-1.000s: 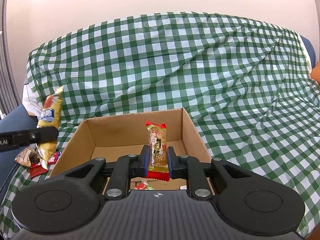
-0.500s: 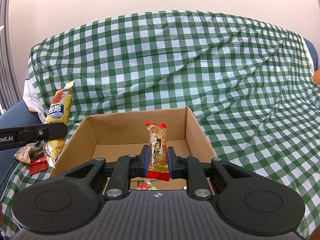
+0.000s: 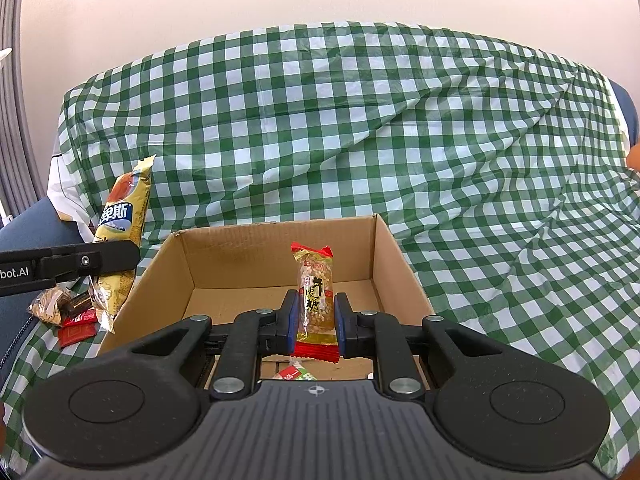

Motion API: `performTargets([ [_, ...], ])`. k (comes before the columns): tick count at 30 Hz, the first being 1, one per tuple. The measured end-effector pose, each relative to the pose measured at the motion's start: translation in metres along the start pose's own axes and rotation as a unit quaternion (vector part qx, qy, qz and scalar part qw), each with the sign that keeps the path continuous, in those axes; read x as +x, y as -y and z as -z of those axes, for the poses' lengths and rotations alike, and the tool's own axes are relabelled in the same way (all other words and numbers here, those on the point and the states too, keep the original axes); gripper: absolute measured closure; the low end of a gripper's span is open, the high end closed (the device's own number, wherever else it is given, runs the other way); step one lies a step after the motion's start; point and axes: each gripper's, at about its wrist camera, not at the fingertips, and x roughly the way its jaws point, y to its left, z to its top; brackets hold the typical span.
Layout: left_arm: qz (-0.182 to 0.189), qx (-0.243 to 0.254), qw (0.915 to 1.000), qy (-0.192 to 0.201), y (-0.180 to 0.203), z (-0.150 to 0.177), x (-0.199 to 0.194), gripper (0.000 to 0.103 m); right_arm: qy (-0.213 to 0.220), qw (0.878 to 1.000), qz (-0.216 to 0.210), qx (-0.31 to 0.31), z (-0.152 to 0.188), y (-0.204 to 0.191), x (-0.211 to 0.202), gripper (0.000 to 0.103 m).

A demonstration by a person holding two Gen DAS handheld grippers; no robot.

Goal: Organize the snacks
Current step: 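Carry both snacks over the cardboard box and open both tools to drop them, then move both open tools back toward the remaining snacks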

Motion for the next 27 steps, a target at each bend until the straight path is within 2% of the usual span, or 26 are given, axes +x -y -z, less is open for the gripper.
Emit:
performTargets([
  [3,0.02,0.0,0.9996,-0.018,0.003,0.002,0.004,0.08,-0.006,1.0,-0.001,0.002,0.0,0.001,0.002,0.083],
  [5,0.021,0.013,0.9995,-0.018,0.007,0.003,0.004,0.075,-0.022,1.0,-0.001,0.003,0.001,0.001,0.006,0.065],
  [11,0.014,0.01,0.9997,-0.016,0.005,0.004,0.003,0.075,-0.024,1.0,0.01,0.005,0.002,0.001,0.007,0.054],
  [22,-0.009,0.025,0.9996,-0.013,0.0,0.005,-0.006,0.075,-0.029,0.999,0.002,0.022,-0.001,-0.005,0.01,0.054],
  [27,-0.031,0.027,0.999,-0.015,-0.011,0.006,-0.015,0.075,-0.03,0.999,-0.005,0.03,0.0,-0.018,0.012,0.054],
])
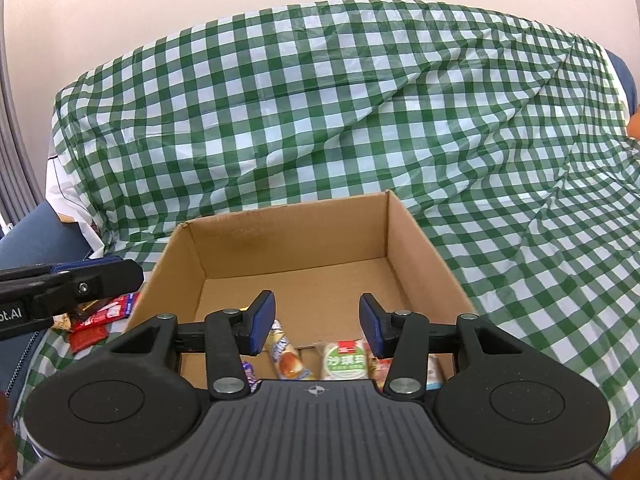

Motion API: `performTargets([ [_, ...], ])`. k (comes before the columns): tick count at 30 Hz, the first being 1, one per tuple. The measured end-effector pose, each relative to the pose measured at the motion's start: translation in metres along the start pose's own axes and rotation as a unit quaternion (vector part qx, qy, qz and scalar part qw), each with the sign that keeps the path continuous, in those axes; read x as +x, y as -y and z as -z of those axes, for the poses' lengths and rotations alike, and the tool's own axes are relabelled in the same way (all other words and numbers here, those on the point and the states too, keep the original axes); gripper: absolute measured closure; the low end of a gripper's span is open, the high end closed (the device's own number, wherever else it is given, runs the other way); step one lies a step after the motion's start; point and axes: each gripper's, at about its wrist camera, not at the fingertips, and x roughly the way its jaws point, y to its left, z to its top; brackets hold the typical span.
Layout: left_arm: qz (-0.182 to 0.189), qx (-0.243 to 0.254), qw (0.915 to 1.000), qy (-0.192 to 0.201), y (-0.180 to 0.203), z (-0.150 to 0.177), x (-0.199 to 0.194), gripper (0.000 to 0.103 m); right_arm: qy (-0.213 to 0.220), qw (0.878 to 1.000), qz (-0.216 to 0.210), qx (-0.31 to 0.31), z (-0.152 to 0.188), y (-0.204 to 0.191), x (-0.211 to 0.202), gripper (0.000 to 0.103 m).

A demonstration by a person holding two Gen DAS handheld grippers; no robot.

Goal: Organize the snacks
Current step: 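Move both open tools back toward the remaining snacks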

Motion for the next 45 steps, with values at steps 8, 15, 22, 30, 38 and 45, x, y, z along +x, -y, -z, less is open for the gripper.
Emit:
performTargets([
  [8,-0.069,-0.021,0.9973,-0.015,-0.033,-0.002,-0.01,0.075,0.008,1.0,-0.022,-0.02,0.004,-0.029,-0.001,0.063],
  [15,-0.191,-0.038,0.9793,-0.057,-0.085,-0.002,-0.001,0.075,0.009,0.998,-0.047,-0.027,0.002,-0.049,0.002,0.063],
  [22,-0.298,-0.019,0.9482,-0.107,-0.156,0.003,0.019,0.056,0.005,0.996,-0.081,-0.023,0.001,-0.072,0.008,0.067],
  [30,-0.354,-0.05,0.9248,-0.131,-0.234,0.004,0.034,0.016,-0.004,0.993,-0.112,-0.017,-0.002,-0.086,0.016,0.067],
  [38,-0.356,-0.028,0.9252,-0.129,-0.259,-0.001,0.054,0.016,-0.016,0.992,-0.122,0.003,-0.006,-0.083,0.027,0.067],
  [45,-0.271,-0.074,0.9427,-0.18,-0.272,0.01,0.068,0.086,-0.02,0.992,-0.123,-0.004,-0.005,-0.086,0.03,0.067],
])
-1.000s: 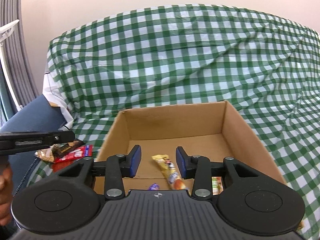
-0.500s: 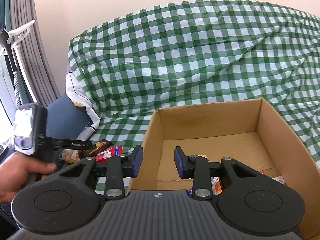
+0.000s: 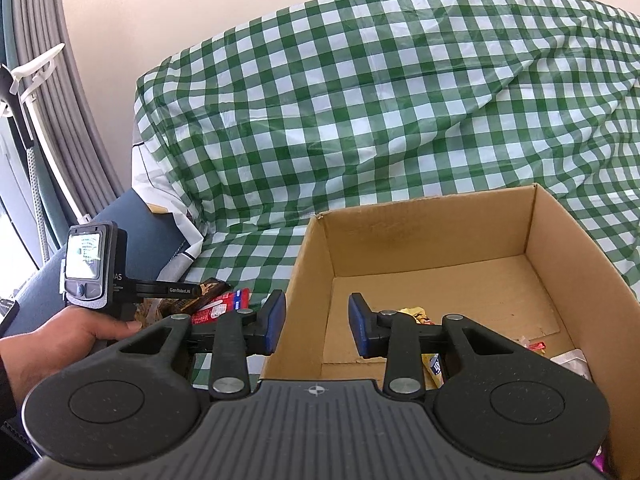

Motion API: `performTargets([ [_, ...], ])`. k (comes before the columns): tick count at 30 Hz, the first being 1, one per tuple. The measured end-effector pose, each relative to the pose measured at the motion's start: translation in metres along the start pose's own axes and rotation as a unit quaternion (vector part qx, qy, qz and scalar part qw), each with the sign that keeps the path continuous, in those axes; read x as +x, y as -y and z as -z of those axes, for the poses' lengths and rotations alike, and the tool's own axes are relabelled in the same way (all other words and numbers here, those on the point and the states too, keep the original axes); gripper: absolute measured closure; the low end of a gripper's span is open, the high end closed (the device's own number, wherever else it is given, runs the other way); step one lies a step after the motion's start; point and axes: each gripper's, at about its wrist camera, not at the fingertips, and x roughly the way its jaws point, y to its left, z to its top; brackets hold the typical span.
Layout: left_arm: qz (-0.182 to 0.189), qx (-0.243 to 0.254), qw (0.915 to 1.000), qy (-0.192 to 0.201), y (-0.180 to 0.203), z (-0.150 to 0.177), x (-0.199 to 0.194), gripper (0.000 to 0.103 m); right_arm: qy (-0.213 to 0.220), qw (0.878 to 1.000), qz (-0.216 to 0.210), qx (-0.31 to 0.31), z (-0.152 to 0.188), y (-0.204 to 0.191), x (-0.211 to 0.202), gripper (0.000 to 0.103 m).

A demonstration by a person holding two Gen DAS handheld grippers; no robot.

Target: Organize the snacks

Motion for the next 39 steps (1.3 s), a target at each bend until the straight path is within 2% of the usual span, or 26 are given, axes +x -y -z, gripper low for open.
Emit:
performTargets([
  [1,0.017,0.004,0.9998,-0.002,0.002,0.0,-0.001,0.087,-0.001,1.0,0.001,0.0,0.0,0.0,0.001,0.067],
  [2,0.047,0.001,0.9988,-0.013,0.003,0.0,-0.002,0.098,-0.002,1.0,0.002,0.0,0.0,0.0,0.001,0.067],
  [3,0.09,-0.014,0.995,-0.04,0.001,0.002,0.001,0.102,-0.002,1.0,0.003,0.0,0.0,-0.001,0.002,0.067],
  [4,0.129,-0.032,0.9884,-0.073,0.001,0.006,0.006,0.103,-0.002,1.0,0.004,-0.001,0.0,-0.001,0.002,0.067],
  [5,0.134,-0.026,0.9861,-0.095,0.005,0.01,0.009,0.103,-0.002,1.0,0.005,-0.004,0.001,-0.002,0.002,0.067],
  [7,0.074,0.03,0.9939,-0.075,0.015,0.015,-0.001,0.103,-0.003,1.0,0.008,-0.007,0.002,-0.003,0.002,0.067],
  [9,0.074,0.011,0.9958,-0.053,0.01,0.013,-0.012,0.102,-0.001,1.0,0.01,-0.007,0.002,-0.003,0.0,0.067],
  [10,0.083,-0.01,0.9957,-0.038,0.006,0.011,-0.019,0.097,0.001,1.0,0.011,-0.008,0.002,-0.003,-0.001,0.067],
  [12,0.083,-0.031,0.996,0.008,0.0,0.008,-0.036,0.079,0.003,1.0,0.014,-0.005,0.003,-0.001,-0.006,0.067],
  [13,0.072,-0.035,0.9964,0.027,-0.001,0.007,-0.042,0.056,0.004,1.0,0.014,-0.003,0.003,0.0,-0.008,0.066],
  [14,0.056,-0.037,0.9967,0.046,-0.003,0.008,-0.047,0.045,0.004,1.0,0.015,0.001,0.003,0.001,-0.011,0.066],
  [18,0.013,-0.053,0.9968,0.058,-0.009,0.006,-0.042,0.044,0.006,1.0,0.01,0.003,0.004,0.002,-0.018,0.066],
  [21,0.019,-0.073,0.9962,0.044,-0.016,0.004,-0.029,0.043,0.008,1.0,0.009,-0.004,0.003,0.003,-0.018,0.066],
  [23,0.023,-0.073,0.9965,0.034,-0.016,0.002,-0.018,0.034,0.006,1.0,0.008,-0.001,0.003,0.004,-0.017,0.066],
  [26,0.014,-0.048,0.998,0.039,-0.009,0.001,-0.006,0.027,0.001,1.0,0.008,0.004,0.002,0.005,-0.014,0.066],
  [28,0.003,-0.031,0.999,0.033,-0.002,0.0,0.005,0.028,-0.002,1.0,0.006,0.005,0.001,0.005,-0.011,0.066],
  [30,-0.002,-0.021,0.9997,0.015,0.0,0.001,0.015,0.035,-0.004,1.0,0.005,0.003,0.0,0.005,-0.009,0.066],
  [32,-0.005,-0.016,0.9999,0.004,-0.002,0.002,0.021,0.058,-0.007,1.0,0.004,0.003,0.0,0.004,-0.007,0.066],
  [35,0.034,-0.029,0.9988,-0.018,-0.005,0.003,0.017,0.061,-0.01,1.0,0.001,0.001,-0.001,0.004,-0.006,0.066],
  [39,0.096,0.012,0.9935,-0.06,0.012,0.015,0.004,0.061,-0.012,1.0,-0.003,-0.002,-0.002,0.002,-0.005,0.066],
])
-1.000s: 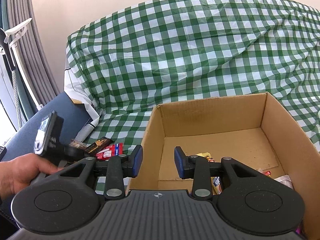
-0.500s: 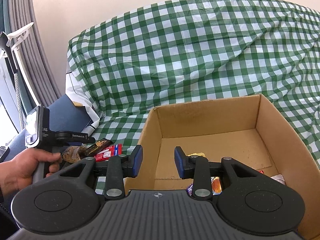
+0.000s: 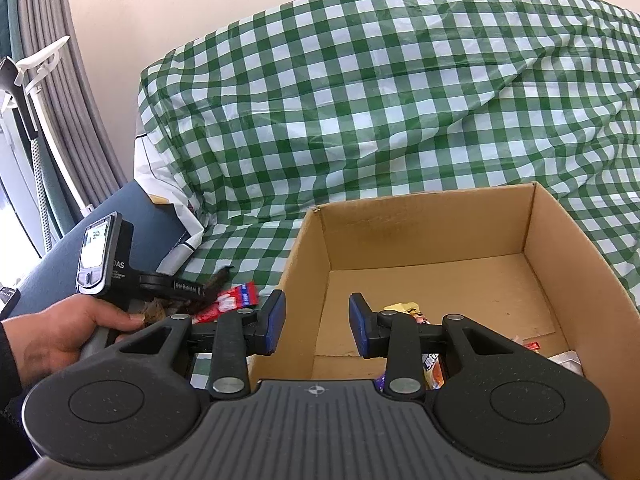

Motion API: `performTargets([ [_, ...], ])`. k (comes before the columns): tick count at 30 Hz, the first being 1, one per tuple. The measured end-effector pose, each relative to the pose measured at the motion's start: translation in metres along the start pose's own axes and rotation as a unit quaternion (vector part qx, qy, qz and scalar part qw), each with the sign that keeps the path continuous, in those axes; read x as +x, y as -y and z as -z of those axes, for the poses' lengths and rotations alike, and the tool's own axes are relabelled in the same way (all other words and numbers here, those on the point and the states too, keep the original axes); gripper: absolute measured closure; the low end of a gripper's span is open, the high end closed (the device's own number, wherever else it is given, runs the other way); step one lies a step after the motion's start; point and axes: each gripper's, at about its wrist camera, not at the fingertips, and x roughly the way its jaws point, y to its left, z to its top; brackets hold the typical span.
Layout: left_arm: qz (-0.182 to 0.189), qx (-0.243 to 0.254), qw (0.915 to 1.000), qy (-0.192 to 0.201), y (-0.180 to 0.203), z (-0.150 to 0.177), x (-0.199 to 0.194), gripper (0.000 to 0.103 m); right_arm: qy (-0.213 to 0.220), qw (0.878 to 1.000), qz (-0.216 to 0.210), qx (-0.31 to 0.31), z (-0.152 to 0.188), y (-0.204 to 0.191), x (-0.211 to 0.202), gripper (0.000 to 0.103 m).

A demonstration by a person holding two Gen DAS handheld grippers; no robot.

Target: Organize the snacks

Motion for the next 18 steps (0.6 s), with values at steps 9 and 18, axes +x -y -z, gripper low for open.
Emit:
performTargets([
  [9,0.109,0.062,0.9849,-0.119,0.05,0.06,-0.03,0.068,-0.004,1.0,-0.003,-0.009,0.001,-0.003,-0.006,0.066],
  [18,0.072,0.029,0.9959,-0.048,0.049,0.076,-0.078,0.035,-0.008,1.0,-0.016,-0.01,0.009,-0.011,-0.015,0.066],
])
